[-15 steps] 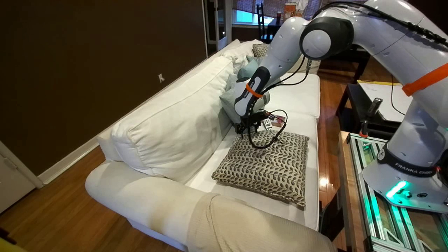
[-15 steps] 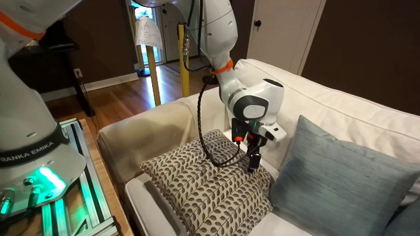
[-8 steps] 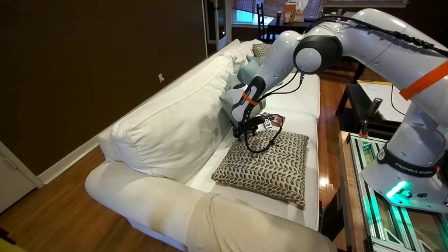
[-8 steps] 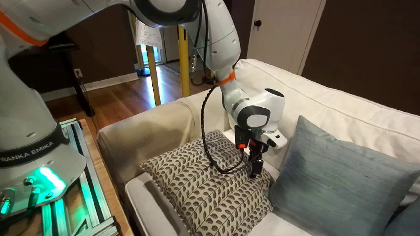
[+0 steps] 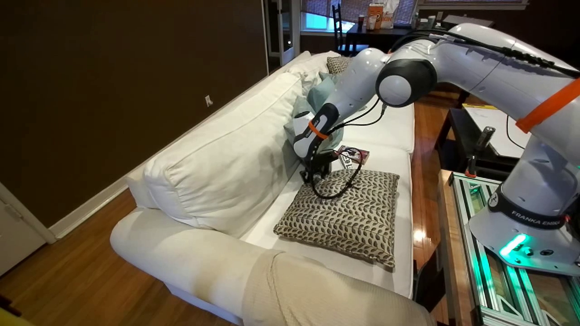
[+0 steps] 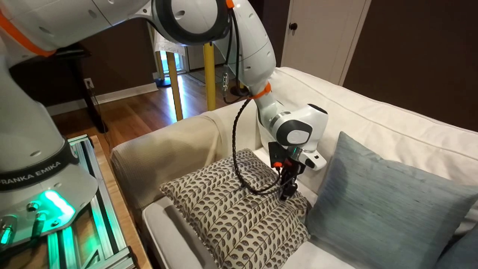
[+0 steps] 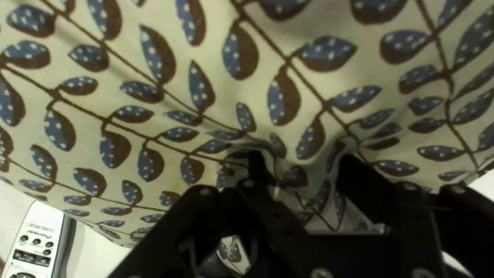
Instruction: Lean all the pillows against the sofa
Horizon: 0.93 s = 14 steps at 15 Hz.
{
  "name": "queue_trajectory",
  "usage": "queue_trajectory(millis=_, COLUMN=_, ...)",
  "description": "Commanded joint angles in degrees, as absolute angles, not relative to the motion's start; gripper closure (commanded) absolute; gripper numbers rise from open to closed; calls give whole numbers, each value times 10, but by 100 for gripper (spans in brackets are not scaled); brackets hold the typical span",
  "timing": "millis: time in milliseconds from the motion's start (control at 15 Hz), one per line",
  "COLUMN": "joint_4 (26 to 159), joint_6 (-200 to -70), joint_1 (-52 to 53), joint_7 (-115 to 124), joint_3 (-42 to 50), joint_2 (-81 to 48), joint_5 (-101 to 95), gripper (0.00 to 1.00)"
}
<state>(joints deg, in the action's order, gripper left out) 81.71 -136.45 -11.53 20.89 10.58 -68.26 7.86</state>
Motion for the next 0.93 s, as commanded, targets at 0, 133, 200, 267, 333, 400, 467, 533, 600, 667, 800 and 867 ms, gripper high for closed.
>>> queue_trajectory(millis=0, joint_4=768, joint_6=-1319, joint_1=-127, joint_7=203, joint_3=90, joint_2=-718, joint_5=94, gripper=77)
queue_trajectory(millis=133, joint_4=757, joint_6=-1299, joint_1=-130, joint_7=203, joint_3=88, joint_2=-720, joint_5=96, gripper=93)
queue_trajectory(millis=200, joint_4=752, joint_6=-1290, joint_1=-132, joint_7=208, joint_3=88, joint_2=-721, joint_5=99, gripper=99)
queue_trajectory(millis=267, joint_4=747, joint_6=-1280, joint_1=-134, joint_7=214, joint_3=89, joint_2=-722, joint_5=102, gripper=100)
queue_trajectory(millis=333, joint_4=743, joint_6=-1270, joint_1=-137, joint_7=217, joint_3=89, joint_2=-721, joint_5=105, gripper=100)
queue_trajectory(millis=400, joint_4=745, joint_6=-1259, joint_1=-141, joint_7=218, joint_3=86, joint_2=-714, joint_5=111, gripper=97)
queue_trajectory(millis=467, joint_4=744, joint_6=-1244, joint_1=-143, joint_7=225, joint_3=84, joint_2=-709, joint_5=118, gripper=97)
queue_trajectory(millis=533, joint_4=751, joint_6=-1231, joint_1=-140, joint_7=236, joint_3=87, joint_2=-697, joint_5=123, gripper=98)
queue_trajectory(millis=600, joint_4=752, joint_6=-1220, joint_1=-140, joint_7=243, joint_3=88, joint_2=-691, joint_5=127, gripper=98)
queue_trajectory(millis=667, joint_4=755, joint_6=-1210, joint_1=-140, joint_7=247, joint_3=87, joint_2=-684, joint_5=131, gripper=98)
queue_trajectory(millis=800, joint_4=761, joint_6=-1188, joint_1=-142, joint_7=249, joint_3=83, joint_2=-668, joint_5=138, gripper=98)
queue_trajectory(millis=867, joint_4=767, joint_6=-1186, joint_1=-140, joint_7=248, joint_3=84, joint_2=-660, joint_5=139, gripper=98)
